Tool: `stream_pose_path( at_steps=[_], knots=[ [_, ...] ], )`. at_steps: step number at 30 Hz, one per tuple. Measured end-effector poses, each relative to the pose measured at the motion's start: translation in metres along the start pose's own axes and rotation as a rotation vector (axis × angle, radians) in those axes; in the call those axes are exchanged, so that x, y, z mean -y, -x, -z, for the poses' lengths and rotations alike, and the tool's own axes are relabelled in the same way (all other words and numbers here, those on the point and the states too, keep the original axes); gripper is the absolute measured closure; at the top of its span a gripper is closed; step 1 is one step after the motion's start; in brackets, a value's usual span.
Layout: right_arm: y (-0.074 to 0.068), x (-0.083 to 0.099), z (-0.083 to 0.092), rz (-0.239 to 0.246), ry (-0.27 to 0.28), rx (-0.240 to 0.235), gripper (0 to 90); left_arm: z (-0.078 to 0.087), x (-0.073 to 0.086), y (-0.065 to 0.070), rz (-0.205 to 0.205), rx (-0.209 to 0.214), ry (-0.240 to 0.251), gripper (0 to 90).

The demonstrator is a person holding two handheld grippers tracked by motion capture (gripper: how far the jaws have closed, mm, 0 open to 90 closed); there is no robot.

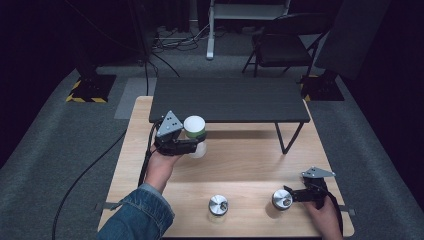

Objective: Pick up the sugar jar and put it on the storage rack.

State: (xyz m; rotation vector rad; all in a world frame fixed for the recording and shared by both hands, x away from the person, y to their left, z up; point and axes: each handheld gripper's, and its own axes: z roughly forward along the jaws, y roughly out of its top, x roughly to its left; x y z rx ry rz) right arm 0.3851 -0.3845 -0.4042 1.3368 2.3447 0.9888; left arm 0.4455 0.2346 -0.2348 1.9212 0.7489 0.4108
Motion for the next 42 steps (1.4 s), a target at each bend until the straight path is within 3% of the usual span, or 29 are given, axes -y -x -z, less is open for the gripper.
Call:
stream_pose_path(
  at_steps=[15,42],
  knots=[
    [0.0,0.0,0.0,0.0,0.0,0.0,1.7,-0.001,-0.031,-0.002,-0.014,0.017,0.014,33.4],
    [0.0,0.0,0.0,0.0,0.0,0.0,1.7,0.007,-0.076,-0.013,-0.017,-0.021,0.034,33.3]
  ],
)
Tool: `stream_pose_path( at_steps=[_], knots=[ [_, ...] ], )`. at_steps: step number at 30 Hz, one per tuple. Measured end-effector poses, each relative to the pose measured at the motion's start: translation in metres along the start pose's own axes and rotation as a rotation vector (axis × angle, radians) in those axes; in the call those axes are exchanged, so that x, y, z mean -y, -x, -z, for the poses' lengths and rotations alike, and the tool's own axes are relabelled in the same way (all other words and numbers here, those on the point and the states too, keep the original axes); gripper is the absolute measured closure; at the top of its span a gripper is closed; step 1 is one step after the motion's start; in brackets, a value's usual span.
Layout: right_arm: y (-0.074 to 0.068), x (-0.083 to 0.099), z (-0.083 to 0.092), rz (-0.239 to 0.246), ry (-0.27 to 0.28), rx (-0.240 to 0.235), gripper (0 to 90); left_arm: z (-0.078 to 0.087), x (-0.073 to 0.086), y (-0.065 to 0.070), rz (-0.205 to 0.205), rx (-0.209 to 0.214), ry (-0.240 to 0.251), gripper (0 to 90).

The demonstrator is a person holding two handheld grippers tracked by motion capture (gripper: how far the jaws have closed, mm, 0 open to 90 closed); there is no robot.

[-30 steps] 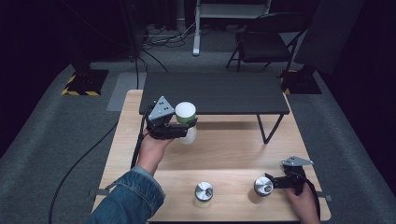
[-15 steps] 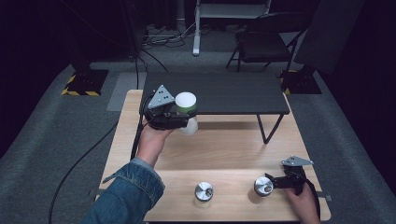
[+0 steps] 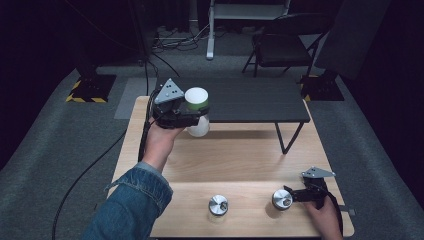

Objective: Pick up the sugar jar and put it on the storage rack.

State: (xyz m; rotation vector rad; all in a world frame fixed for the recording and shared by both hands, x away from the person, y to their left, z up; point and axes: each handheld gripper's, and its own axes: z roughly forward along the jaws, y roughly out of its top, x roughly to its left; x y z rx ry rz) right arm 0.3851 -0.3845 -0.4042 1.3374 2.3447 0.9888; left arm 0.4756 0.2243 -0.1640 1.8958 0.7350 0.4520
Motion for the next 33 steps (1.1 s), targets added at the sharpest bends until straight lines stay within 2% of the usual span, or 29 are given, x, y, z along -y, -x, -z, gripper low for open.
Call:
stream_pose_path(
  at_steps=[9,27,33],
  knots=[
    [0.0,0.0,0.0,0.0,0.0,0.0,1.6,-0.004,-0.011,-0.004,0.004,-0.018,0.012,33.3],
    [0.0,0.0,0.0,-0.001,0.001,0.0,1.7,-0.017,-0.025,-0.014,0.015,-0.085,-0.012,33.3],
    [0.0,0.0,0.0,0.0,0.002,0.0,1.7,-0.023,-0.027,-0.017,0.024,-0.094,-0.015,33.2]
  ],
)
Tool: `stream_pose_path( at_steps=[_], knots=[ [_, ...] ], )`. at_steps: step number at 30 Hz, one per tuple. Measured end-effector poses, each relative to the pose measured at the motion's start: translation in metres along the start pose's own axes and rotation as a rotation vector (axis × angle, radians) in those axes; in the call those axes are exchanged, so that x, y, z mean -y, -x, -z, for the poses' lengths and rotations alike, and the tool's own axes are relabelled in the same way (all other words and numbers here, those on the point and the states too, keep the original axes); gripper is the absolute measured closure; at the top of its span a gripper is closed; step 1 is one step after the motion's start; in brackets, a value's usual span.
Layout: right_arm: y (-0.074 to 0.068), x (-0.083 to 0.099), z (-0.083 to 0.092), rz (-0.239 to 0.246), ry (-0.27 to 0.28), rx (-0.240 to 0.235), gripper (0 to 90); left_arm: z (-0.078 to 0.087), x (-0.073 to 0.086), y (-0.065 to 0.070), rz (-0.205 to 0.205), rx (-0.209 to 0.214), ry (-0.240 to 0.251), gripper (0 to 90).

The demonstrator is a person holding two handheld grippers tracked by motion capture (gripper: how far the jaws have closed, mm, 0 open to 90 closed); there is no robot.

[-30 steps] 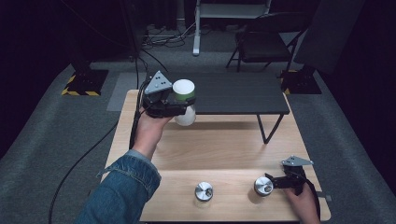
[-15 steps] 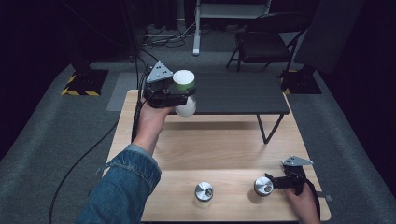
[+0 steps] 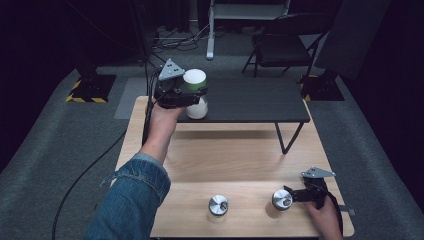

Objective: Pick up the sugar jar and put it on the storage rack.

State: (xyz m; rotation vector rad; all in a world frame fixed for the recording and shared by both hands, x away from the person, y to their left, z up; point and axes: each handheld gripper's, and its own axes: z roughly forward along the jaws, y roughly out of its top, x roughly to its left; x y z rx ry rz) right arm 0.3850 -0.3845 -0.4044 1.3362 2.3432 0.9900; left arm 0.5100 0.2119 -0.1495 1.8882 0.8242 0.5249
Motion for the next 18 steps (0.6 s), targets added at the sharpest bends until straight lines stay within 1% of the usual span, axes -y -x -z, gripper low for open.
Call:
stream_pose_path(
  at_steps=[5,13,16,18],
  knots=[
    [0.0,0.0,0.0,0.0,0.0,0.0,1.7,-0.007,-0.004,-0.001,-0.015,-0.009,-0.02,33.3],
    [0.0,0.0,0.0,0.0,0.0,0.0,1.7,-0.016,-0.004,0.0,-0.011,-0.004,-0.027,33.2],
    [0.0,0.0,0.0,0.0,0.0,0.0,1.7,-0.019,-0.005,0.0,-0.012,-0.005,-0.036,33.2],
    [0.0,0.0,0.0,0.0,0.0,0.0,1.7,-0.02,-0.004,0.0,-0.006,-0.01,-0.037,33.2]
  ],
)
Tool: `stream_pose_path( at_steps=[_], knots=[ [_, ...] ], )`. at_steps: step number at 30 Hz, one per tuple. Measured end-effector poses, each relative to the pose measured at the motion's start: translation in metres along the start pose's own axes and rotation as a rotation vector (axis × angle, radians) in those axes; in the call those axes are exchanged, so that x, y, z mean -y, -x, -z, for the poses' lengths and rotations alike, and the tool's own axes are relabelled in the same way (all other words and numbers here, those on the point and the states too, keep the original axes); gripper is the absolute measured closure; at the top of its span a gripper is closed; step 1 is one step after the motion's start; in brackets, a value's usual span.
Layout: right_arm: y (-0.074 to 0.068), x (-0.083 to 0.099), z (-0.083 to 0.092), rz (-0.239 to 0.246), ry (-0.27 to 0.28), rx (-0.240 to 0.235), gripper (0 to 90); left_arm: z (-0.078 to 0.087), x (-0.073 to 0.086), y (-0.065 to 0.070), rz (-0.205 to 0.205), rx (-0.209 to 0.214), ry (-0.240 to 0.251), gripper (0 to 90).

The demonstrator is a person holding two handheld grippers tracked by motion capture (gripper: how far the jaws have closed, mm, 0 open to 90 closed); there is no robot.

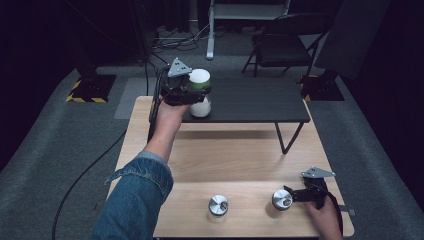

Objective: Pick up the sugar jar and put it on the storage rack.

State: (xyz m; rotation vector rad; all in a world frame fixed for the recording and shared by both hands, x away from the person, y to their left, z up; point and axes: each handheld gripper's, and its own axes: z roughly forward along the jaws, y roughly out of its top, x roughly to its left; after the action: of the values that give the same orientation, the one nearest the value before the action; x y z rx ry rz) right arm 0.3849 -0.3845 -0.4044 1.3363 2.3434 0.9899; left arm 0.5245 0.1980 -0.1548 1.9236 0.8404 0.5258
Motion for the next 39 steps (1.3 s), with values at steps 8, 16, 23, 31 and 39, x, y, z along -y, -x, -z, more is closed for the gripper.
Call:
stream_pose_path(
  at_steps=[8,16,23,31,39],
  knots=[
    [0.0,0.0,0.0,0.0,0.0,0.0,1.7,-0.004,0.003,-0.001,0.005,-0.008,-0.006,33.1],
    [0.0,0.0,0.0,0.0,0.0,0.0,1.7,0.005,0.01,0.009,-0.046,-0.037,0.078,18.3],
    [0.0,0.0,0.0,0.0,0.0,0.0,1.6,0.021,0.012,0.007,-0.034,-0.03,0.099,13.6],
    [0.0,0.0,0.0,0.0,0.0,0.0,1.6,0.04,0.02,0.004,-0.069,0.003,0.084,13.6],
    [0.0,0.0,0.0,0.0,-0.001,0.0,1.7,0.064,0.033,0.005,-0.062,0.009,0.089,13.8]
  ],
)
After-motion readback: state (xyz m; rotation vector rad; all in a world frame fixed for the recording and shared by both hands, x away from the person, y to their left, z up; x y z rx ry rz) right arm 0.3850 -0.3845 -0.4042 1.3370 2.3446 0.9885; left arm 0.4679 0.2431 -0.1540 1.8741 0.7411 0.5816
